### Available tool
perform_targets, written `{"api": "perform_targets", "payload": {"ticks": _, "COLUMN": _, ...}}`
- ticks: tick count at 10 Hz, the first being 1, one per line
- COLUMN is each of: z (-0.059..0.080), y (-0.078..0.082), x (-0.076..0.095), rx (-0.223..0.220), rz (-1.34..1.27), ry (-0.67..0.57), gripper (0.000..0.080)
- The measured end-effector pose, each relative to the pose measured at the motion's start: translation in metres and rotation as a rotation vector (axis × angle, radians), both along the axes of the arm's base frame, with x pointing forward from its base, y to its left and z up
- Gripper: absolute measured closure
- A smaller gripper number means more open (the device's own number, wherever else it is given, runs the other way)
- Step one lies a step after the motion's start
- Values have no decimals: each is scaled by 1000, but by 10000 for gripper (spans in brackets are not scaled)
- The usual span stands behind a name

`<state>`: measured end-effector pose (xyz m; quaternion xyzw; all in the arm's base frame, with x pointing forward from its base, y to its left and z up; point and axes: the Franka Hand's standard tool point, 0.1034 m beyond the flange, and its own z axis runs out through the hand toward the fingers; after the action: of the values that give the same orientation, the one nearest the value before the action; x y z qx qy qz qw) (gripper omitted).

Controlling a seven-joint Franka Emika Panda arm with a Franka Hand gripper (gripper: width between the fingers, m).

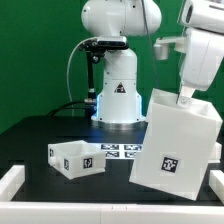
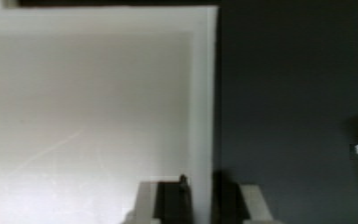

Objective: Assemble drawer

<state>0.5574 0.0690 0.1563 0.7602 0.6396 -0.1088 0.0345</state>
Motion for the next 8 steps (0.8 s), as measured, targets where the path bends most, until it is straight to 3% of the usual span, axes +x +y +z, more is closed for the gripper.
{"api": "perform_targets", "payload": {"ticks": 5, "z": -9, "y": -1, "x": -3, "rx": 12, "rz": 12, "ry": 16, "gripper": 764}}
{"api": "perform_targets", "payload": {"ticks": 8, "z": -27, "y": 8, "x": -7, "rx": 22, "rz": 25, "ry": 23, "gripper": 764}}
